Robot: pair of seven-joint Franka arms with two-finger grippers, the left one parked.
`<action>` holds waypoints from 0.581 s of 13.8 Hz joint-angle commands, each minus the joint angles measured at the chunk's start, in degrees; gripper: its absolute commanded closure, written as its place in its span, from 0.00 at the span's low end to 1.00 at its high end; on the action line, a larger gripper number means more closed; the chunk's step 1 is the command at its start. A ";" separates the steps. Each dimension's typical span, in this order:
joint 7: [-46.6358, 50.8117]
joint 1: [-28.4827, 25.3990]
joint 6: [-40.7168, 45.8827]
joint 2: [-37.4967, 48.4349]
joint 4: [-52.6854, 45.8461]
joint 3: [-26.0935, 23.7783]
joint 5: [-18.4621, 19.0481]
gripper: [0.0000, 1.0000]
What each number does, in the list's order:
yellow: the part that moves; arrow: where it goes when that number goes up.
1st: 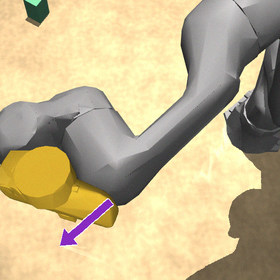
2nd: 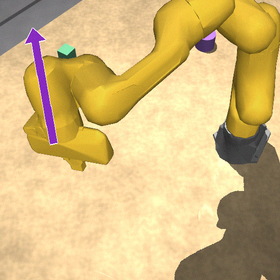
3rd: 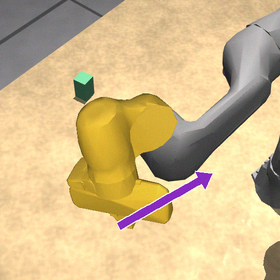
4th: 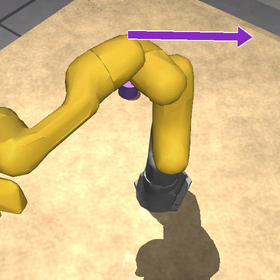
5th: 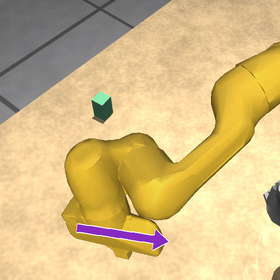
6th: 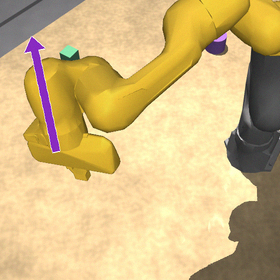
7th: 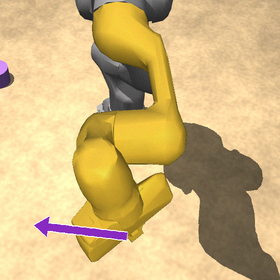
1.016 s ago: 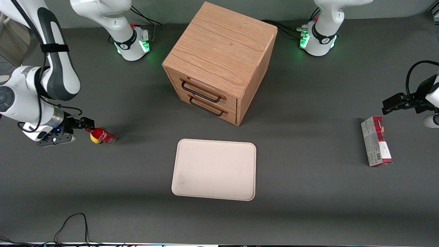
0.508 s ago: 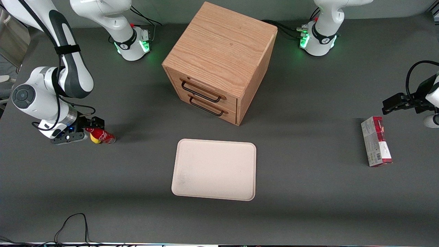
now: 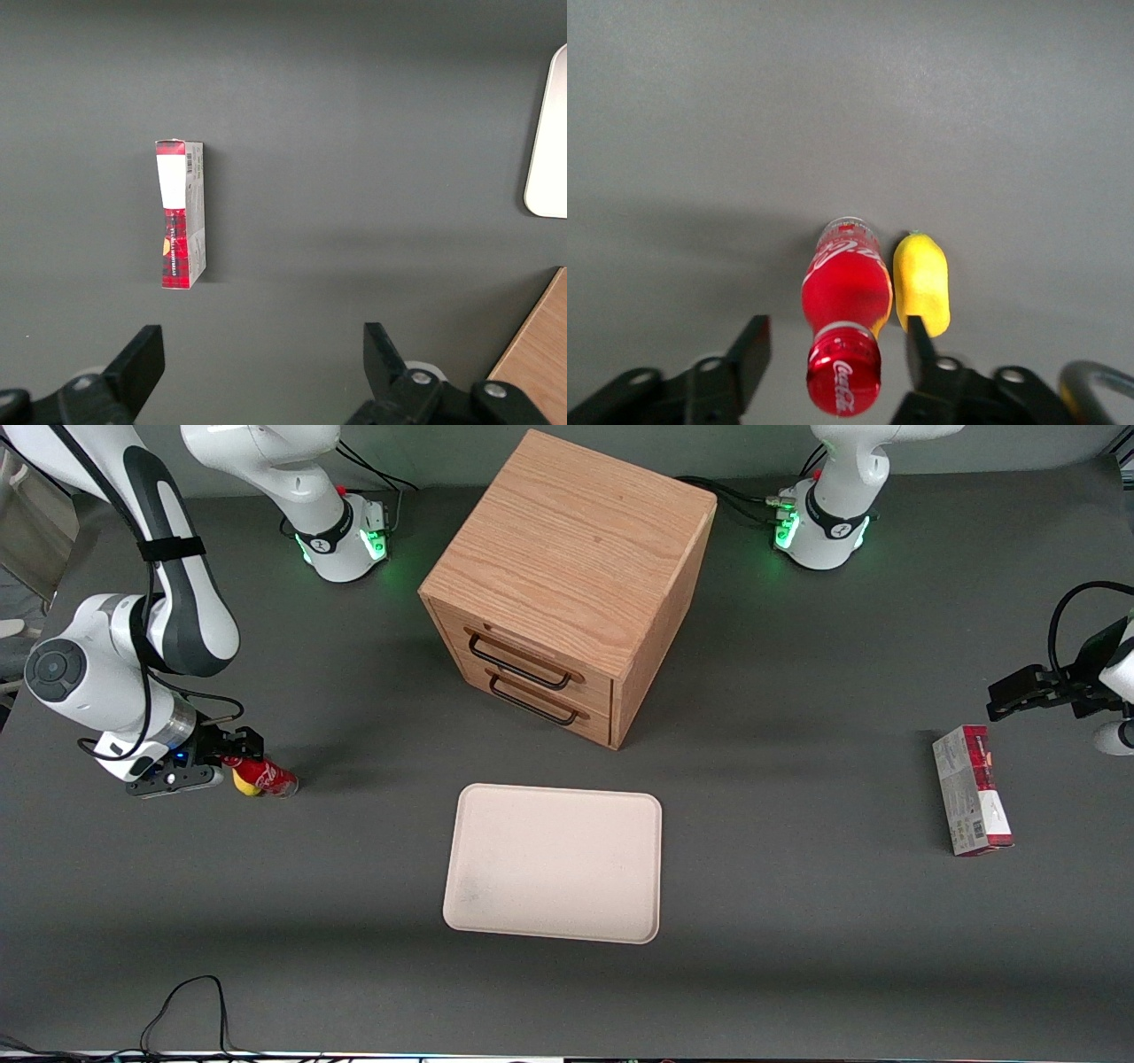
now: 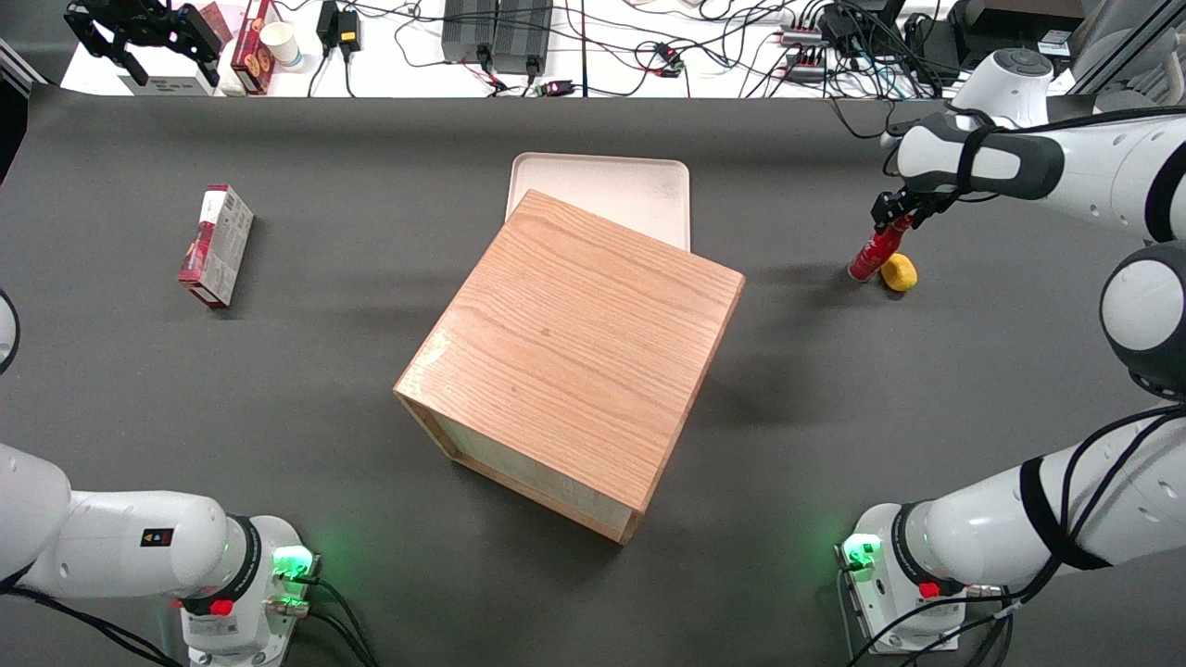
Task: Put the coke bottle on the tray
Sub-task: 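Lower the right gripper over the bottle cap and close on it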
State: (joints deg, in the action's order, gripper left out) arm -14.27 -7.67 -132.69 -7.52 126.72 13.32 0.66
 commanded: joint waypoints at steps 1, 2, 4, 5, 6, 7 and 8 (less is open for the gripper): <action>1.18 -0.24 0.85 1.54 0.46 0.30 0.31 1.00; 1.18 -0.24 0.85 1.54 0.46 0.30 0.31 1.00; 1.26 -0.24 0.85 1.54 0.46 0.30 0.31 1.00; 1.26 -0.24 0.85 1.54 0.37 0.30 0.31 1.00; 1.35 -0.24 0.94 1.54 0.11 0.30 0.31 1.00; 1.70 -0.24 1.12 1.54 -0.59 0.30 0.31 1.00; 2.31 -0.32 3.64 1.54 -2.68 0.13 0.31 1.00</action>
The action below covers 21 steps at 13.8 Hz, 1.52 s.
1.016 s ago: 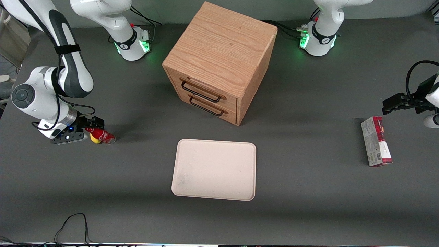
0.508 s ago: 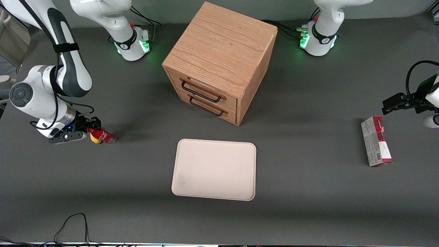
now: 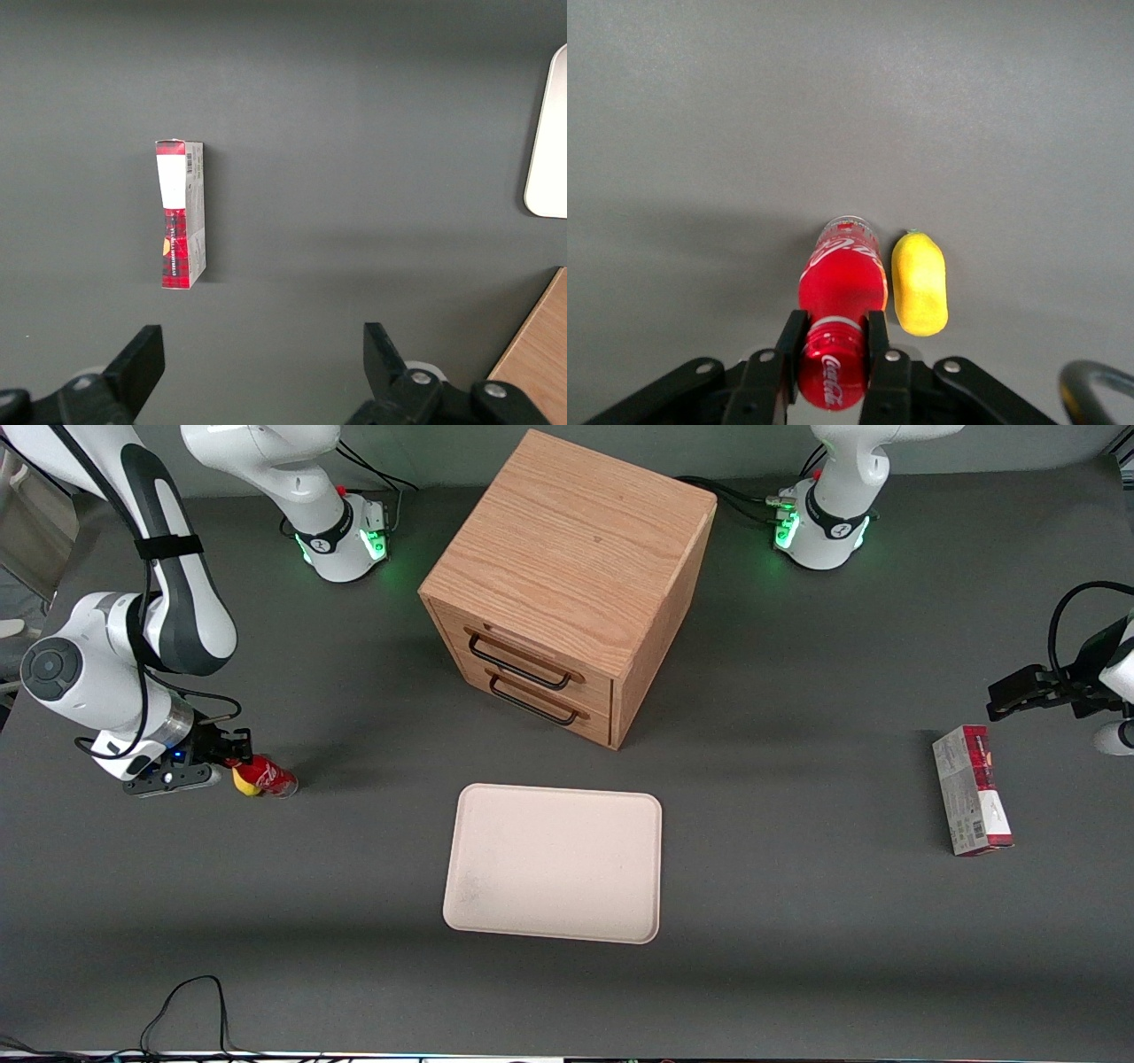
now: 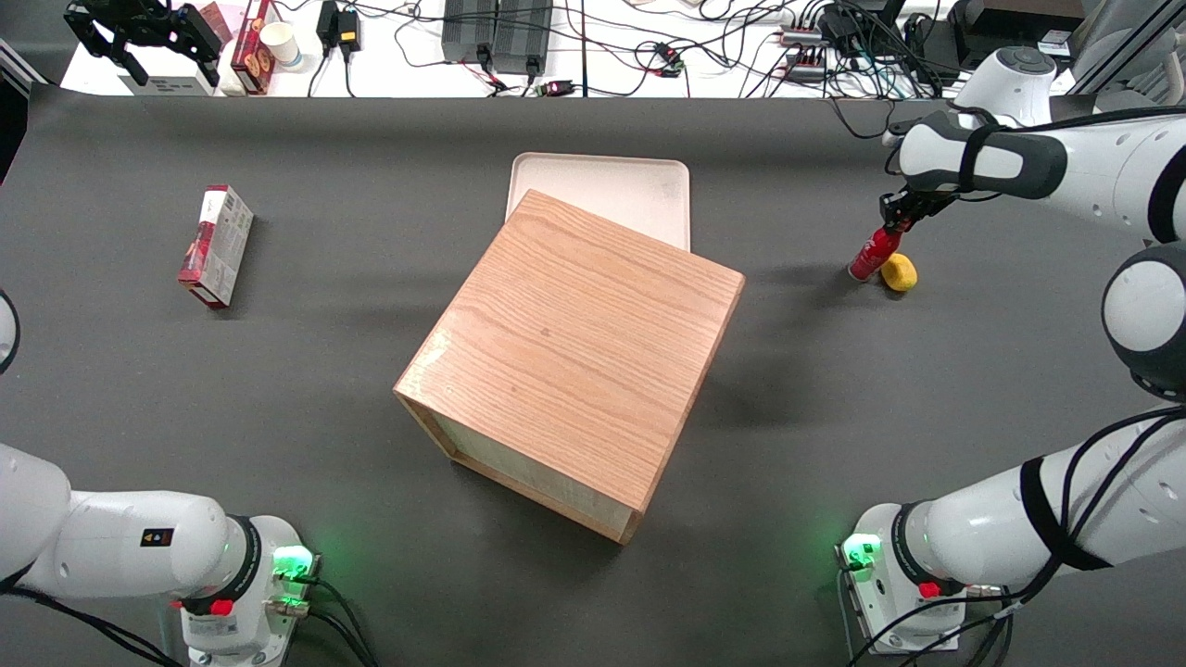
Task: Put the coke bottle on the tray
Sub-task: 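Lift the bottle and carry it with the right gripper to the tray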
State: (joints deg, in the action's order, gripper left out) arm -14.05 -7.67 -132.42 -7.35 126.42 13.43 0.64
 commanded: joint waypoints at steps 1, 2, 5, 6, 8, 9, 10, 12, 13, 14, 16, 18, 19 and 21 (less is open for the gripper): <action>2.71 -0.33 9.49 1.11 -6.76 -0.16 0.32 1.00; 2.97 -0.33 16.43 0.76 -11.85 -0.25 0.32 1.00; 3.50 -0.85 32.00 0.06 -25.65 -0.51 0.15 1.00; 4.63 -1.12 37.45 -0.90 -31.01 -0.51 0.15 1.00; 5.53 -1.29 49.39 -3.53 -43.30 -0.60 0.32 1.00; 5.53 -1.29 54.85 -5.72 -49.81 -0.60 0.32 1.00; 5.53 -1.29 59.60 -8.27 -56.05 -0.60 0.15 1.00; 6.40 -1.38 64.30 -11.45 -62.51 -0.60 -0.03 1.00; 7.36 -1.64 64.31 -11.63 -62.96 -0.60 -0.12 1.00; 7.89 -1.91 64.31 -11.72 -63.05 -0.60 -0.12 1.00; 9.55 -2.00 64.31 -13.03 -63.93 -1.38 -0.20 1.00; 18.57 -2.00 64.22 -17.49 -68.12 -7.07 -0.12 1.00; 25.32 -2.00 63.70 -21.18 -71.81 -10.24 -0.20 1.00; 41.04 -1.91 59.68 -29.00 -78.15 -19.19 -0.12 1.00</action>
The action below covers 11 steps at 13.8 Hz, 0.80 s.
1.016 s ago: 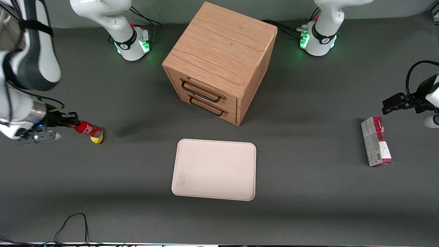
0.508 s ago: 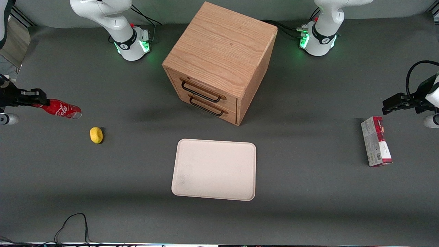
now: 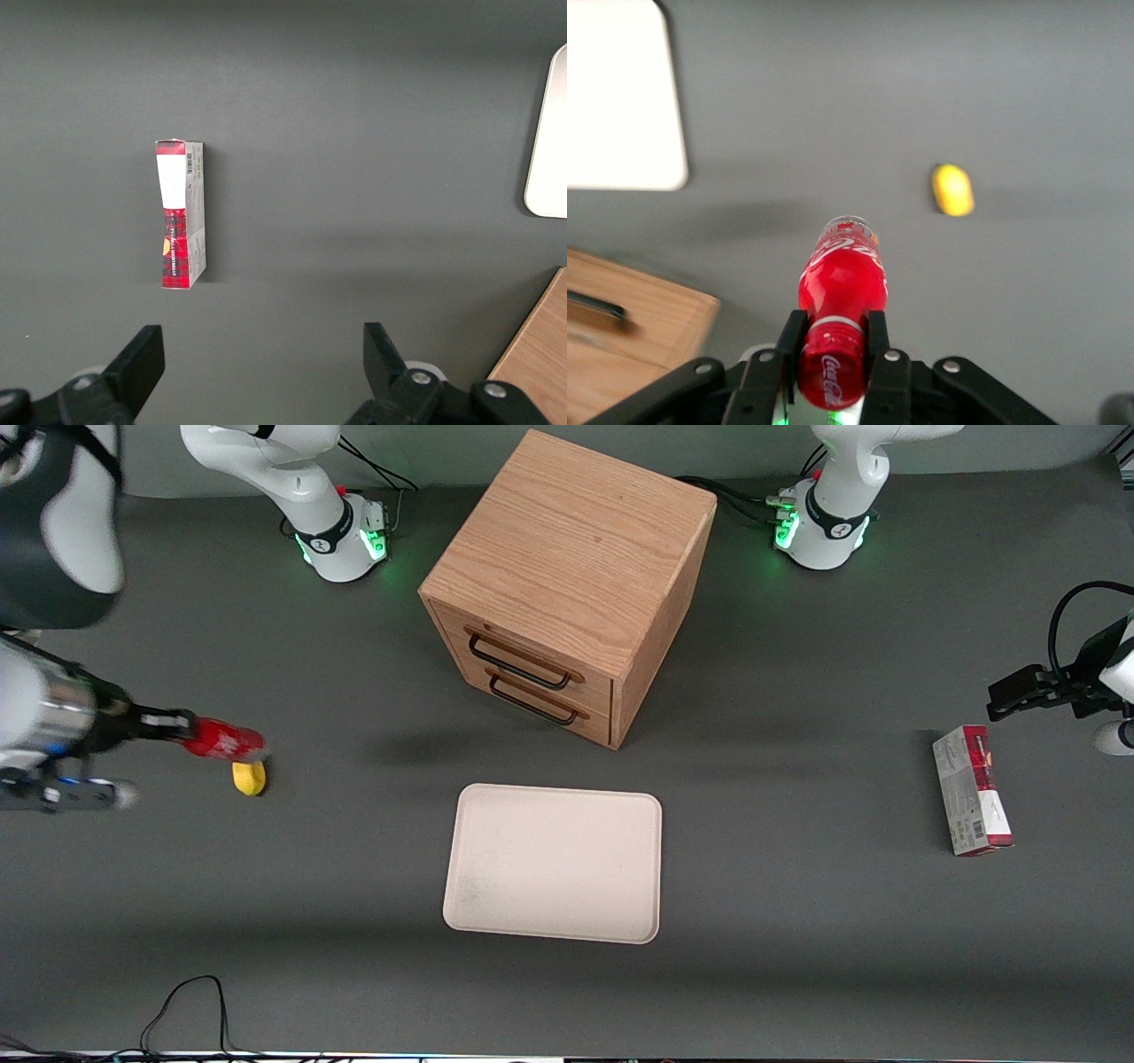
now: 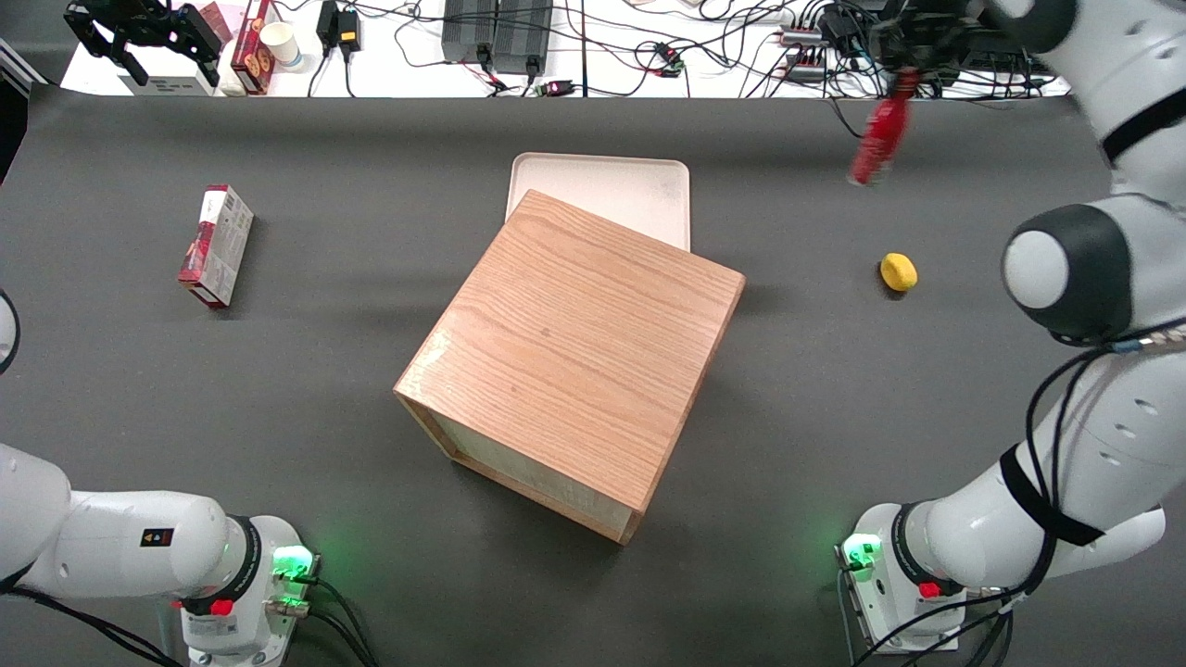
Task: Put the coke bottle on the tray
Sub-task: 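Lift the bottle and carry it with the right gripper to the tray, then lower the bottle onto the white tray and open the right gripper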
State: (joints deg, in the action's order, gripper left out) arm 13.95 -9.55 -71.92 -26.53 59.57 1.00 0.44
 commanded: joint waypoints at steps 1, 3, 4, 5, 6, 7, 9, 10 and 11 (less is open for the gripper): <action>20.34 -0.03 -5.30 -11.69 -11.93 -10.19 0.09 1.00; 31.26 -2.65 -13.48 -14.50 -11.94 -12.95 0.44 1.00; 33.31 -4.06 -16.04 -15.91 -11.94 -12.77 0.70 1.00; 34.72 -5.12 -18.59 -17.40 -11.94 -12.69 0.79 1.00; 36.22 -6.00 -20.79 -18.90 -12.02 -12.51 0.96 1.00; 37.71 -7.05 -23.42 -20.48 -12.02 -12.42 2.44 1.00; 39.39 -7.94 -26.43 -23.03 -12.72 -12.68 4.65 1.00; 39.40 -7.94 -27.22 -23.91 -12.90 -12.68 4.74 1.00; 39.48 -8.29 -27.92 -24.53 -12.90 -12.60 5.01 1.00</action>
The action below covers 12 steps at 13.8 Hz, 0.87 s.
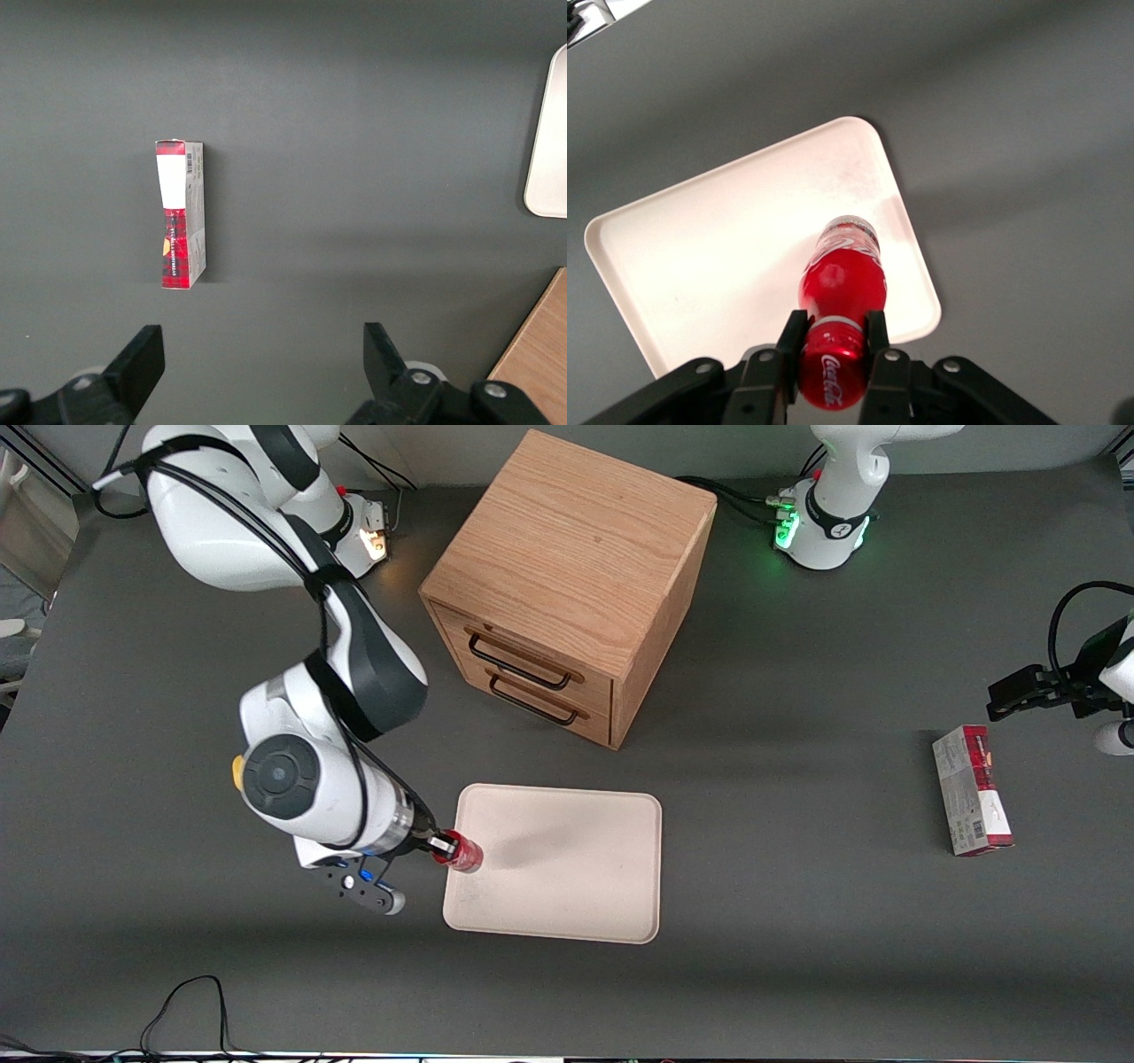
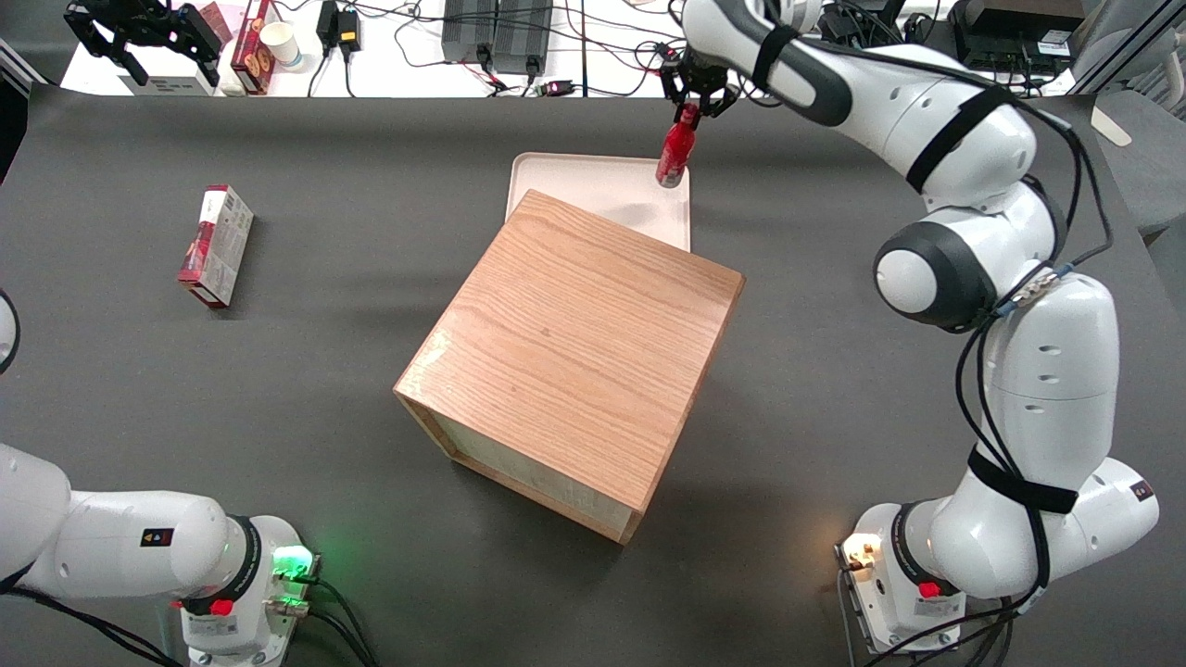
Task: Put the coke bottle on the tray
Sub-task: 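Lower the bottle onto the white tray and open the right gripper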
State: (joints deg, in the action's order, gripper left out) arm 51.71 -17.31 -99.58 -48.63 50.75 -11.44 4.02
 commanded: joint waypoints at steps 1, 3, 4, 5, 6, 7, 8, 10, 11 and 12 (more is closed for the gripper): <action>1.82 -1.32 -1.30 -3.56 -4.08 0.01 2.21 1.00; 1.82 -1.50 -4.82 -6.12 -4.08 -0.08 4.50 1.00; 1.73 -1.50 -6.40 -6.91 -4.08 0.01 4.59 1.00; 1.82 -1.50 -7.89 -7.70 -4.08 0.45 4.85 1.00; 1.82 -1.59 -8.17 -7.97 -4.08 0.62 5.47 1.00; 1.73 -1.77 -8.35 -8.06 -3.99 0.80 5.73 1.00; 1.73 -1.77 -8.43 -8.32 -3.99 0.80 5.74 1.00; 1.73 -1.77 -8.43 -8.32 -3.99 0.80 5.74 1.00; 1.73 -1.77 -8.43 -8.32 -3.99 0.80 5.74 1.00; 1.73 -1.77 -8.43 -8.32 -3.99 0.80 5.74 0.42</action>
State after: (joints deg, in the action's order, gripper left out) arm 51.79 -18.11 -108.20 -55.85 49.49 -11.10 8.19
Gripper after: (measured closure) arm 0.683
